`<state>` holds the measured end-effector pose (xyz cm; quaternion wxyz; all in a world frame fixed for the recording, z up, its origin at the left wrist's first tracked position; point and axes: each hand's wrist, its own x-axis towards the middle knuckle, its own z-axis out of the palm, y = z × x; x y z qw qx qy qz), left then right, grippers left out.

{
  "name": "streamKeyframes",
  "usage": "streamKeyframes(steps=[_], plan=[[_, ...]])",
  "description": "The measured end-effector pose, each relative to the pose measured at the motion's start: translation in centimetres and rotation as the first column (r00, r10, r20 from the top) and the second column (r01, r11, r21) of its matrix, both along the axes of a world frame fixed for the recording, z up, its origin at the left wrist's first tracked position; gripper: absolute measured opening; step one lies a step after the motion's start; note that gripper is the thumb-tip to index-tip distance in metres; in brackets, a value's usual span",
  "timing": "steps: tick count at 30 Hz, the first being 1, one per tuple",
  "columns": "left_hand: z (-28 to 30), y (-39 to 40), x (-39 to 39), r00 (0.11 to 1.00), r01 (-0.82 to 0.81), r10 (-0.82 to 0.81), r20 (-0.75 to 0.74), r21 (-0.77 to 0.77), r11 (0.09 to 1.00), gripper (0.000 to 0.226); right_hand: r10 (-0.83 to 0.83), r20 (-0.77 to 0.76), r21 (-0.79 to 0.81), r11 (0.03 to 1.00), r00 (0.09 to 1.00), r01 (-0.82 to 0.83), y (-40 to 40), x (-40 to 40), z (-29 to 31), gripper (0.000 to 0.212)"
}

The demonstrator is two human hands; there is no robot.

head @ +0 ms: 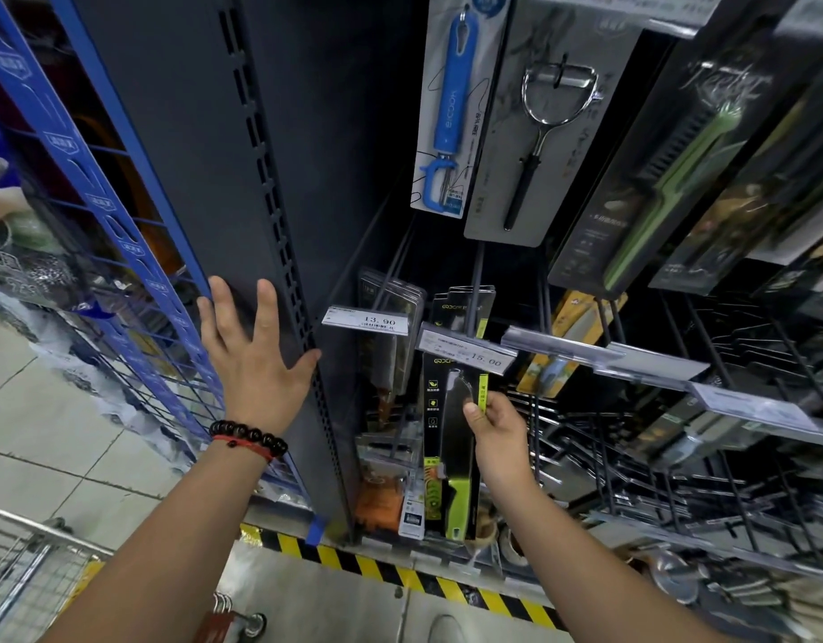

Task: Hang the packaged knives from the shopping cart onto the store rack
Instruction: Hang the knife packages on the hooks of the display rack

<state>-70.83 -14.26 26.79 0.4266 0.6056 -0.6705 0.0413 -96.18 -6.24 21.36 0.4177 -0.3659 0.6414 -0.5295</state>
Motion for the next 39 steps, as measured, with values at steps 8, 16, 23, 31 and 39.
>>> streamKeyframes(steps=[8, 16, 23, 31, 39], plan=[[0.1, -0.1, -0.2, 1.000, 0.002, -0.002, -0.002, 0.009, 1.000, 0.114, -0.033, -0.015, -0.006, 0.999, 0.999, 0.033, -0.3, 0.2, -0.2, 0.012], [0.0, -0.2, -0.1, 1.000, 0.011, -0.011, 0.005, -0.003, 1.000, 0.114, 0.038, -0.034, -0.038, 0.999, 0.999, -0.039, 0.3, 0.7, -0.5, 0.009], [-0.2, -0.4, 0.0, 1.000, 0.009, -0.009, 0.020, -0.022, 1.000, 0.116, -0.016, 0.057, -0.128, 0.992, 0.998, 0.023, 0.1, 0.7, 1.0, 0.015], [-0.4, -0.6, 0.2, 1.000, 0.007, -0.006, 0.022, -0.049, 0.999, 0.115, -0.056, 0.073, -0.101, 0.993, 0.996, 0.063, -0.2, 0.8, 0.1, 0.013], [-0.4, -0.6, 0.2, 1.000, 0.017, -0.017, 0.011, -0.035, 0.999, 0.114, -0.079, -0.007, -0.060, 0.995, 0.997, 0.078, -3.2, 0.6, 0.1, 0.016]])
